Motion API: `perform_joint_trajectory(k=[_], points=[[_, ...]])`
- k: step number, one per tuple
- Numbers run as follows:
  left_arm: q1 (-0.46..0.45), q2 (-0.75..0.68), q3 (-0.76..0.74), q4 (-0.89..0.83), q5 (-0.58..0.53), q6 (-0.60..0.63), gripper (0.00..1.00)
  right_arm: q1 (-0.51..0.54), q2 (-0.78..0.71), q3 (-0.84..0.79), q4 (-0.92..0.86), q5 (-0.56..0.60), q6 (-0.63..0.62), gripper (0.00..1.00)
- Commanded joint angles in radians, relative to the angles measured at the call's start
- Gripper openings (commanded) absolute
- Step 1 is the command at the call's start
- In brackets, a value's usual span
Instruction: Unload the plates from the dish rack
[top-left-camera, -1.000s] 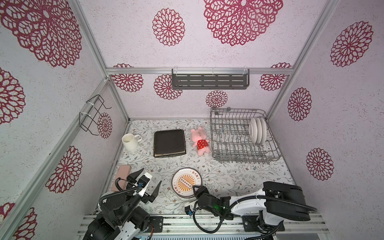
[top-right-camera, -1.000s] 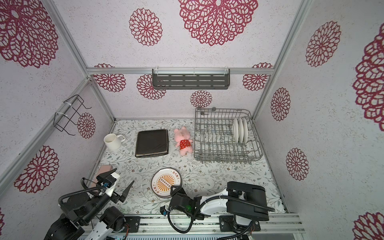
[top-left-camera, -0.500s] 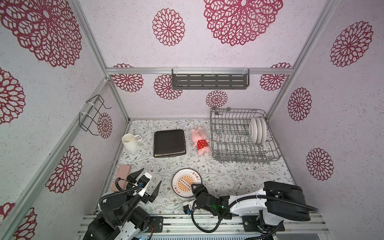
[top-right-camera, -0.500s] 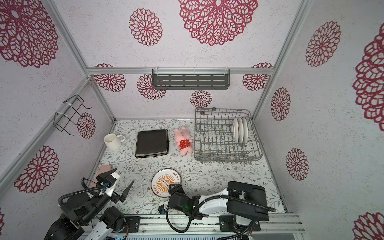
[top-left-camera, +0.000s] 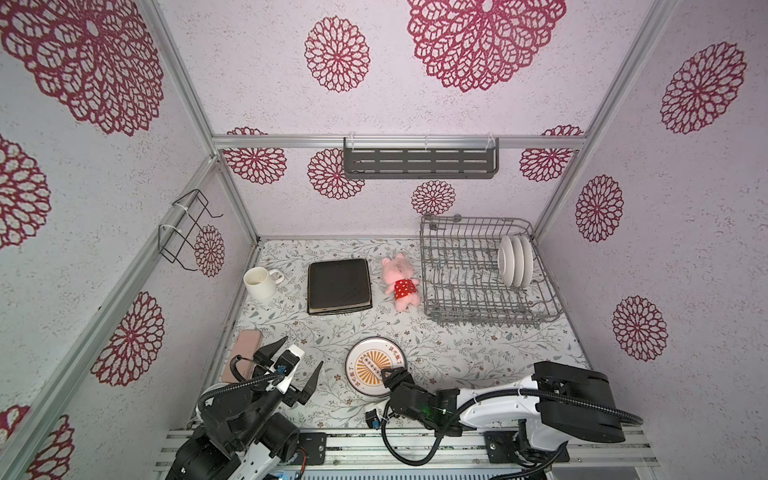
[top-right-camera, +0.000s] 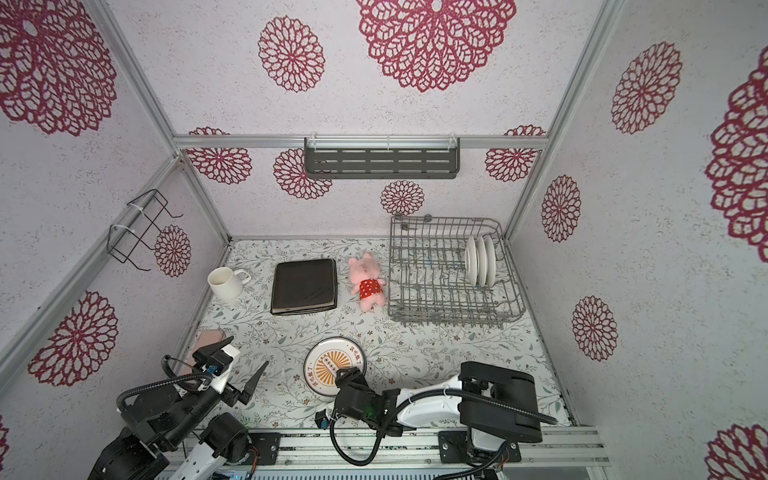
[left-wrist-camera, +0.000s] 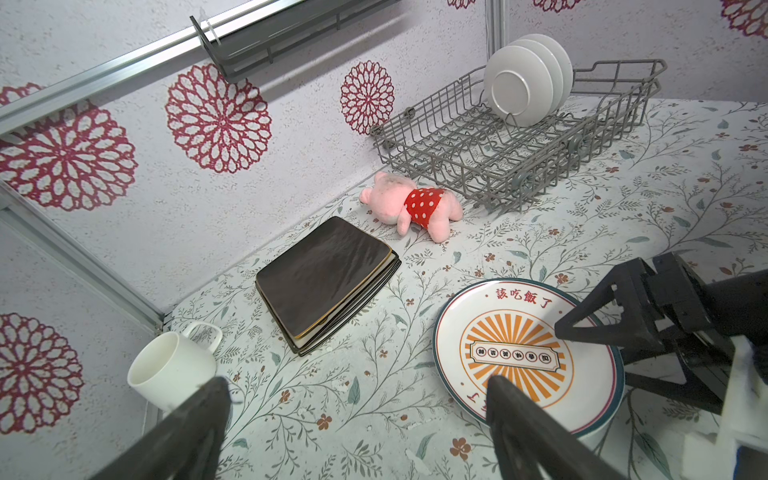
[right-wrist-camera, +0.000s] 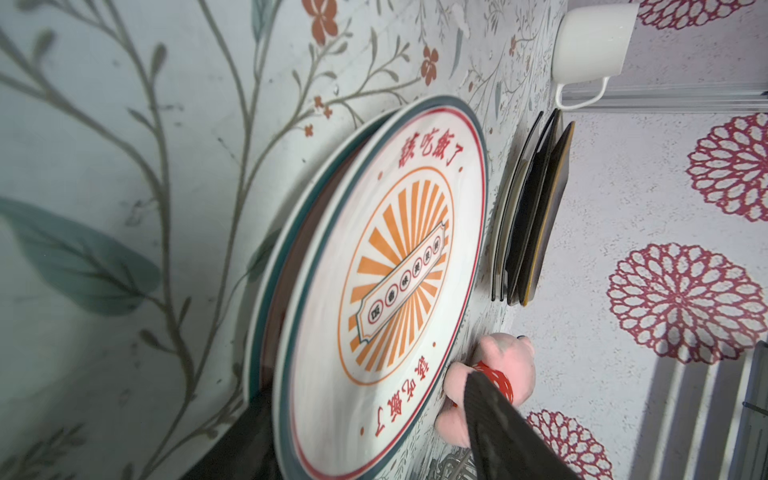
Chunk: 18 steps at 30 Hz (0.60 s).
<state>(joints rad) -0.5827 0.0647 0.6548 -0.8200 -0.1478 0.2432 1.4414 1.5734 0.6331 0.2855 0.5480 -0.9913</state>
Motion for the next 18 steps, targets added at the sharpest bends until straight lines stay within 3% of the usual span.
perform_joint_trajectory(k=[1, 18], points=[[-0.016, -0.007, -0.011, 0.031, -0.004, 0.017, 0.97, -0.001, -0.029, 0.008, -0.09, -0.034, 0.035, 0.68], [-0.019, -0.009, -0.011, 0.029, -0.004, 0.018, 0.97, -0.003, -0.075, 0.02, -0.147, -0.08, 0.057, 0.72]])
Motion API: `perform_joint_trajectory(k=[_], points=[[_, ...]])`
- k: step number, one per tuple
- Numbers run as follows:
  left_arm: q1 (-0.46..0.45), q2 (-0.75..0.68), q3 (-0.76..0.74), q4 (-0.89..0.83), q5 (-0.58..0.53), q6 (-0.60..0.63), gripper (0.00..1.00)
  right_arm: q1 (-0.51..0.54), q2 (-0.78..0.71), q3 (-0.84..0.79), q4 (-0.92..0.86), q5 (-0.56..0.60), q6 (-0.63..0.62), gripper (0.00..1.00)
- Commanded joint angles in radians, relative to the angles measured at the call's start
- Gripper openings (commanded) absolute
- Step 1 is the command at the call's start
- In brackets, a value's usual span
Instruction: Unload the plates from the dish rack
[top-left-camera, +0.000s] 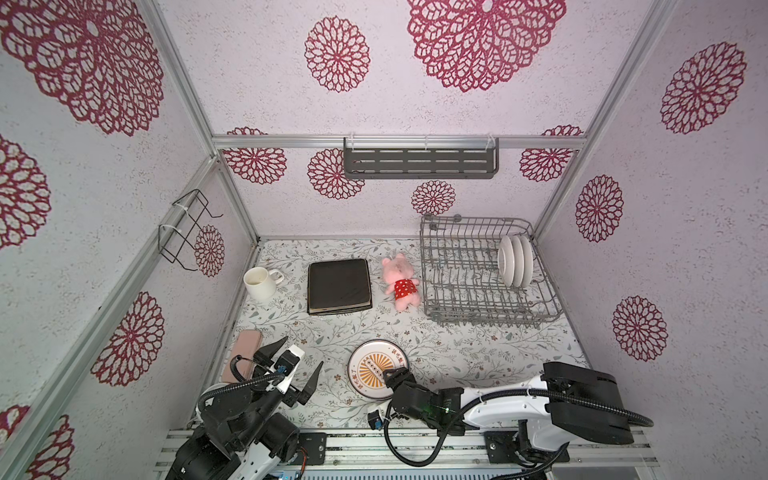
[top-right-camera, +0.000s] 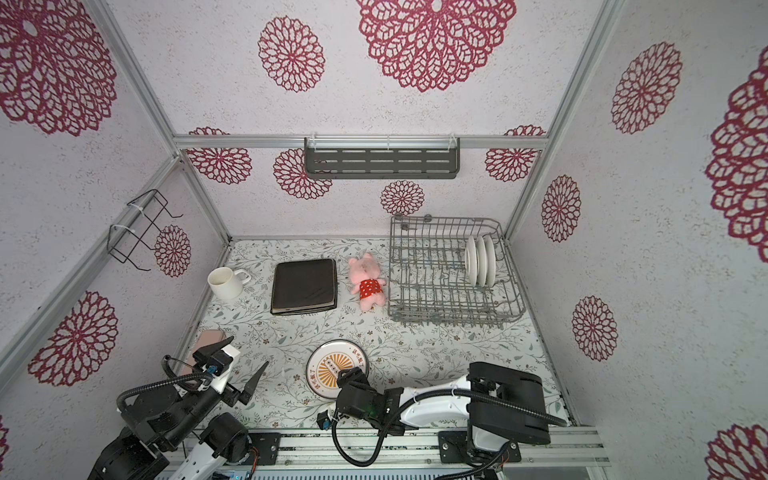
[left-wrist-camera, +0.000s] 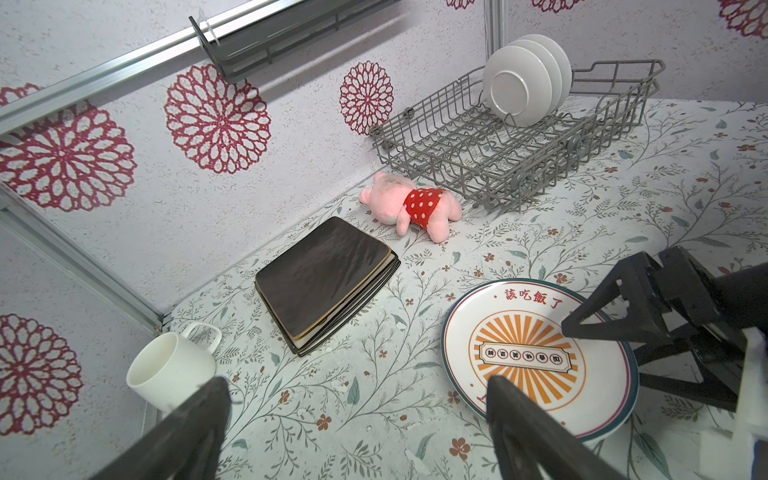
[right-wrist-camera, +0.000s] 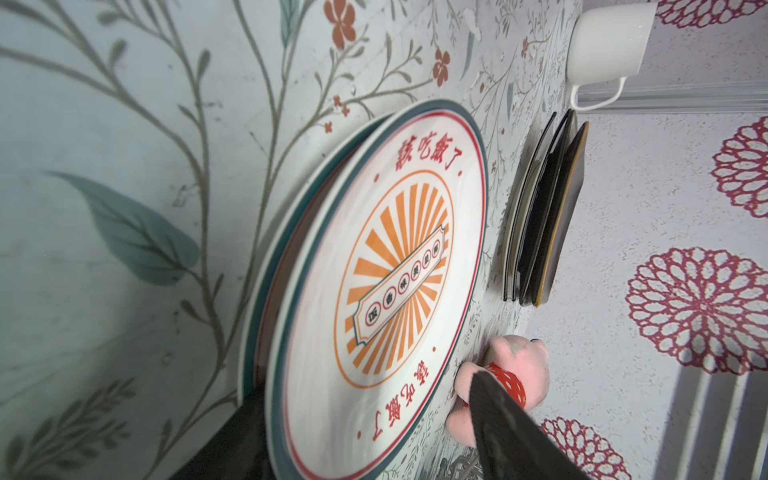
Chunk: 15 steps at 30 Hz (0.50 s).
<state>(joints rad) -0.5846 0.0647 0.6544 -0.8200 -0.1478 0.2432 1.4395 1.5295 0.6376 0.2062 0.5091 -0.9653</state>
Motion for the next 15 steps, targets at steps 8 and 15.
perform_joint_trajectory(k=[8, 15], points=[[-0.017, -0.009, -0.012, 0.03, -0.003, 0.018, 0.97, -0.008, -0.05, 0.04, -0.121, -0.085, 0.045, 0.74], [-0.018, -0.013, -0.012, 0.031, -0.009, 0.016, 0.97, -0.024, -0.076, 0.055, -0.155, -0.105, 0.037, 0.77]])
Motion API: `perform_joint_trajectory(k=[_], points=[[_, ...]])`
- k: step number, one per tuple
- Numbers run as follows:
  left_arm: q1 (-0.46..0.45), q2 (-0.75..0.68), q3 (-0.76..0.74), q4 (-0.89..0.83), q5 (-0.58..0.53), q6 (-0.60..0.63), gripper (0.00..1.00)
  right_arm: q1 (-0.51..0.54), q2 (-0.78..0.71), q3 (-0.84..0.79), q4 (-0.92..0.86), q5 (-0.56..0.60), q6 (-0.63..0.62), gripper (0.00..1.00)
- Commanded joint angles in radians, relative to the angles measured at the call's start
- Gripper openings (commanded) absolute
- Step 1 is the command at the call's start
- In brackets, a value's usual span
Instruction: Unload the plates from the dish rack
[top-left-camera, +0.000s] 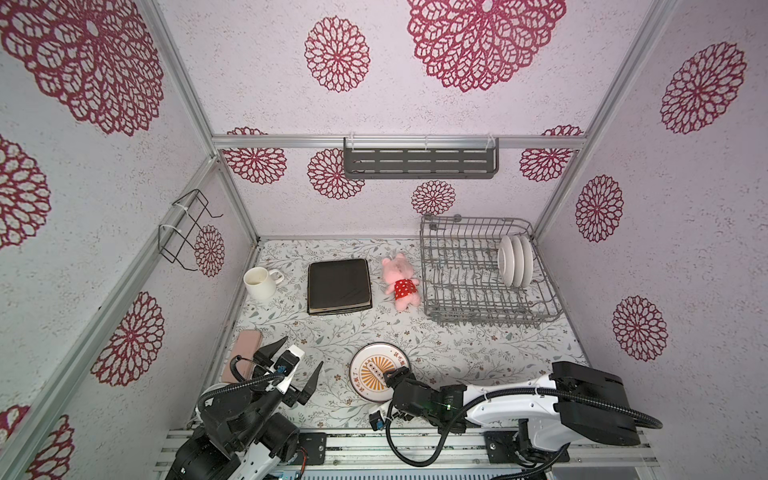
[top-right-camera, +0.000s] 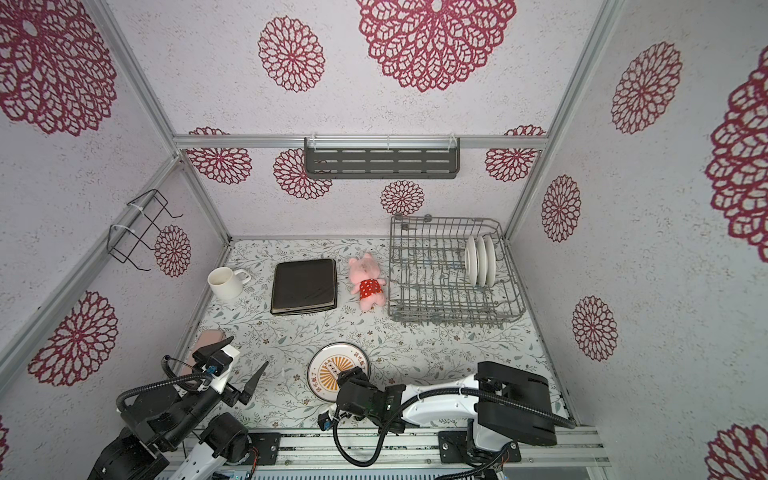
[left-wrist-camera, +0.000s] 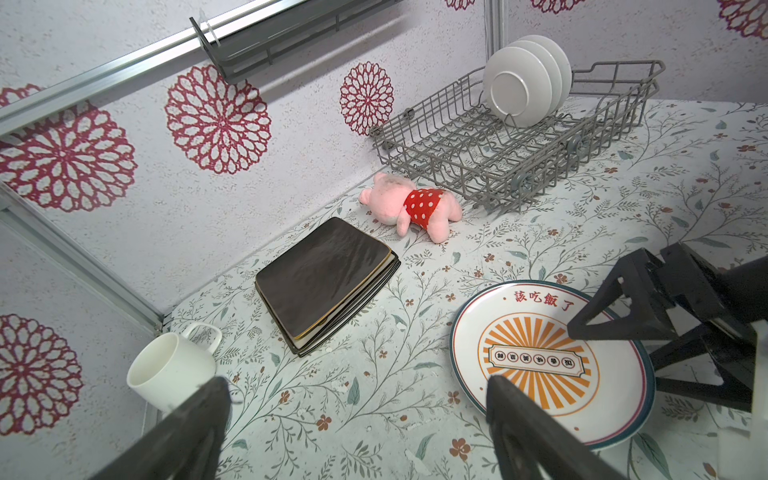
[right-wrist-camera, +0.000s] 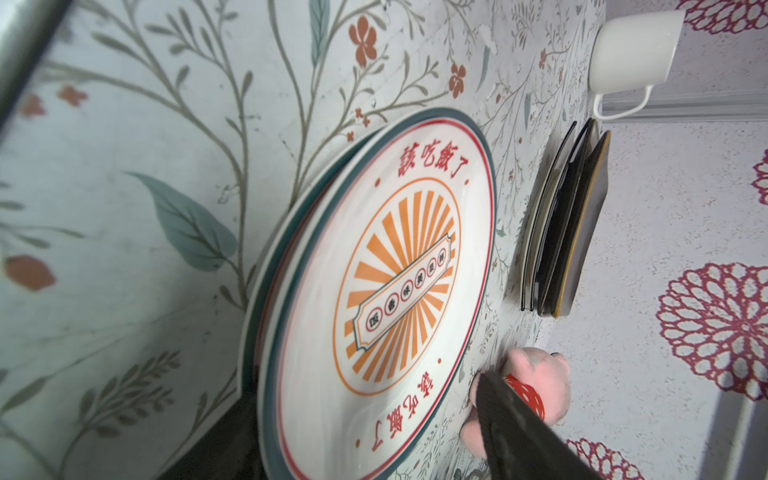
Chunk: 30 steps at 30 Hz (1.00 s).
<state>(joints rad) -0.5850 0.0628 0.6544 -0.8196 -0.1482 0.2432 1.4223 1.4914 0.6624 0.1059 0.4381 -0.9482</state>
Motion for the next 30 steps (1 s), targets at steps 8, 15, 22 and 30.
perform_joint_trajectory(k=[8, 15, 22, 30], points=[[-0.018, -0.018, -0.011, 0.032, -0.011, 0.019, 0.97, -0.021, -0.055, 0.063, -0.113, -0.077, 0.026, 0.81], [-0.02, -0.022, -0.012, 0.031, -0.01, 0.019, 0.97, -0.027, -0.056, 0.093, -0.173, -0.098, 0.039, 0.84], [-0.019, -0.024, -0.013, 0.034, -0.012, 0.018, 0.97, -0.029, -0.069, 0.098, -0.179, -0.084, 0.036, 0.86], [-0.022, -0.022, -0.013, 0.033, -0.016, 0.019, 0.97, -0.032, -0.099, 0.098, -0.179, -0.067, 0.032, 0.88]])
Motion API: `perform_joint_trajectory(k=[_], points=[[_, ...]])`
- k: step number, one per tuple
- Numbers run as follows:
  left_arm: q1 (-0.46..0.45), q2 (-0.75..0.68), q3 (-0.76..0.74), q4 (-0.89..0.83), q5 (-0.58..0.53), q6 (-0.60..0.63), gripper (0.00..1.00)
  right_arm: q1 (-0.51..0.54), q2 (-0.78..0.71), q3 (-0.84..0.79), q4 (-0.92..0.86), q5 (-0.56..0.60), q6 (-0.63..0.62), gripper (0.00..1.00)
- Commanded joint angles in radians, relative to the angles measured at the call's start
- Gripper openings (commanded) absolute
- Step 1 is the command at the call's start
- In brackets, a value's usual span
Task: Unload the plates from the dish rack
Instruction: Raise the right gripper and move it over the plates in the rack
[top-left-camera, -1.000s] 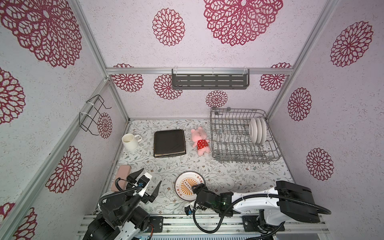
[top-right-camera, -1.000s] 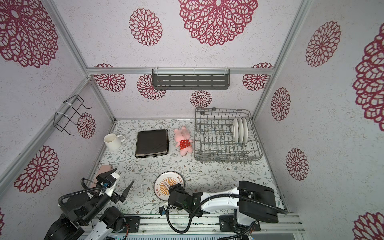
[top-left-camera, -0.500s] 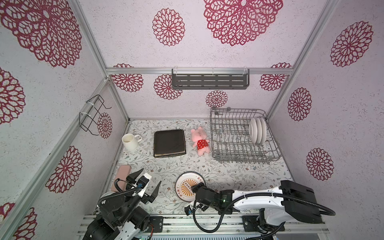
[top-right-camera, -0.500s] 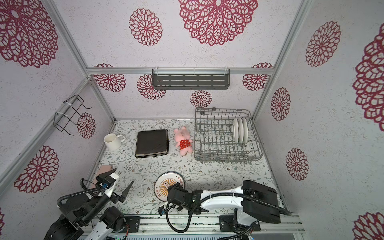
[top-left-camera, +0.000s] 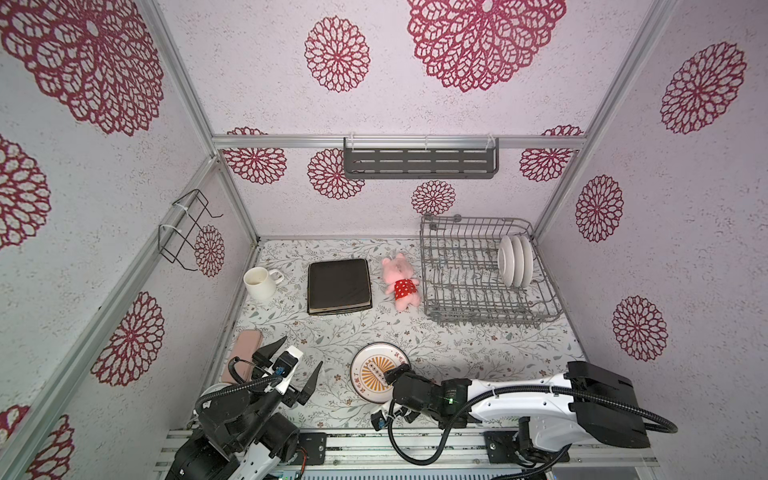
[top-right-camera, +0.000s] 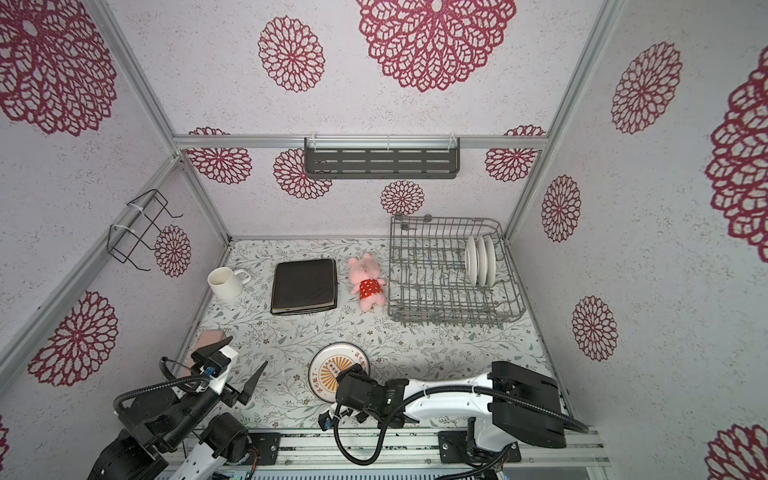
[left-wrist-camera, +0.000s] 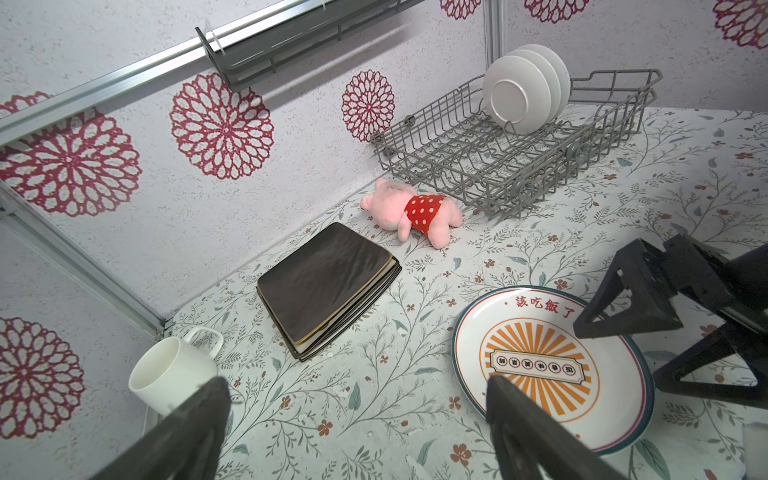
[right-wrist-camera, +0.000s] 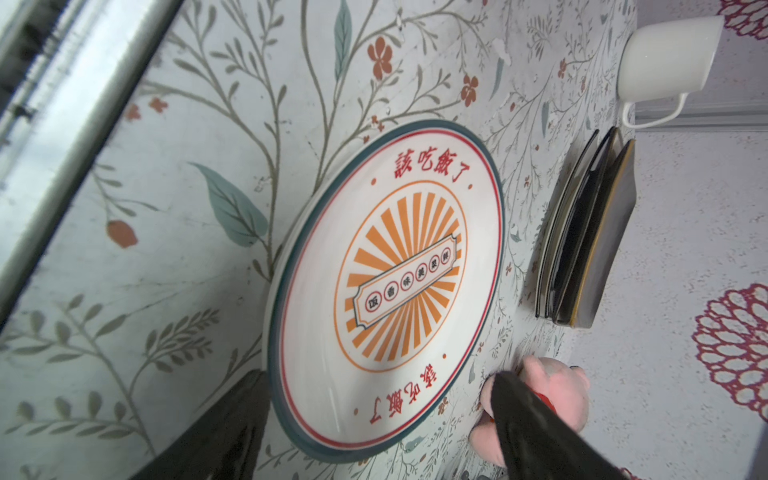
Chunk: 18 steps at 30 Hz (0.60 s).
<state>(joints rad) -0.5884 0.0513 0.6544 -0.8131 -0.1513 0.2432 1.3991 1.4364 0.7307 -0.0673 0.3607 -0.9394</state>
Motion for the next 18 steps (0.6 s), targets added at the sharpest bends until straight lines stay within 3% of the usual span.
perform_joint_trajectory(k=[1, 7, 10, 15, 18], points=[[-0.018, -0.009, -0.013, 0.026, -0.014, 0.018, 0.97, -0.01, -0.047, 0.033, -0.01, 0.012, 0.024, 0.88], [-0.019, -0.002, -0.013, 0.026, -0.013, 0.019, 0.98, -0.016, -0.082, 0.029, -0.038, 0.023, 0.039, 0.89], [-0.019, -0.001, -0.013, 0.027, -0.013, 0.019, 0.97, -0.069, -0.113, 0.043, -0.007, 0.084, 0.117, 0.91], [-0.019, -0.002, -0.013, 0.025, -0.012, 0.02, 0.97, -0.363, -0.14, 0.194, -0.088, 0.06, 0.458, 0.99], [-0.019, 0.002, -0.013, 0.025, -0.011, 0.019, 0.97, -0.534, -0.166, 0.241, -0.102, -0.007, 0.571, 0.99]])
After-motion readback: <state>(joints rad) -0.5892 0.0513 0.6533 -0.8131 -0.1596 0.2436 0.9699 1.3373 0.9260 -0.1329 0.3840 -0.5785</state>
